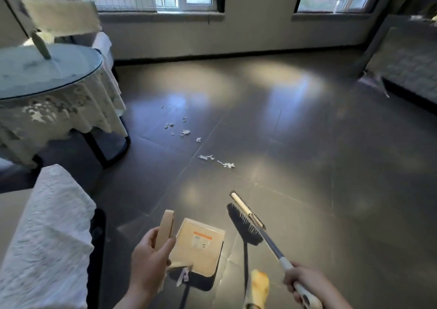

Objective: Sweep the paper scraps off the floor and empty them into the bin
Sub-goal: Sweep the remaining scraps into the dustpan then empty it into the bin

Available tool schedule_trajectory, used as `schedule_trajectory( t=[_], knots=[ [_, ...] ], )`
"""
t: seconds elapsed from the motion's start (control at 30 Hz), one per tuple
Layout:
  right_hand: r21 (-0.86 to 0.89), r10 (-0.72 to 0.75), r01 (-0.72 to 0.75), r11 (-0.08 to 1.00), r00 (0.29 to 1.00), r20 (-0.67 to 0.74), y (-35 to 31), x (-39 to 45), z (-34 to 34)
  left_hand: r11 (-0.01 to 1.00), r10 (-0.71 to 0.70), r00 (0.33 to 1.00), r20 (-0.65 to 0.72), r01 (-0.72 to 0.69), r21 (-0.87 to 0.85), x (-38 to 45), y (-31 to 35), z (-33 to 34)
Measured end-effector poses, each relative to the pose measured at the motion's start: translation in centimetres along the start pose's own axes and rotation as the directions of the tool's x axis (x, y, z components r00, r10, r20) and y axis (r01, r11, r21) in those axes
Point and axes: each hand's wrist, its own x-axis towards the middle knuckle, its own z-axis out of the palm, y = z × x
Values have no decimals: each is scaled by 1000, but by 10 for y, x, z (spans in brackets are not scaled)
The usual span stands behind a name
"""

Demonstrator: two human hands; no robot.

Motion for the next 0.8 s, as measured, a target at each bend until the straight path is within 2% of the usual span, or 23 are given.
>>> schedule_trajectory(
  t=[0.23,0.4,0.5,0.67,0.8],
  knots=[
    [-121,17,-13,993,999,31,-105,102,-48,993,-114,979,-171,108,-47,82,32,76],
    [-265,-29,42,963,998,56,-205,158,-93,984,-171,919,-356,138,-116,151,70,129],
    [-281,-40,65,958,995,95,-261,182,-97,974,-214,879,-425,162,-156,186,83,149],
    [-183,-96,119,976,987,130,-357,234,-87,959,-269,808,-524,177,-220,254,97,171],
    [-179,-124,145,973,985,123,-432,286,-69,958,-275,792,-545,177,-226,331,109,185]
  ],
)
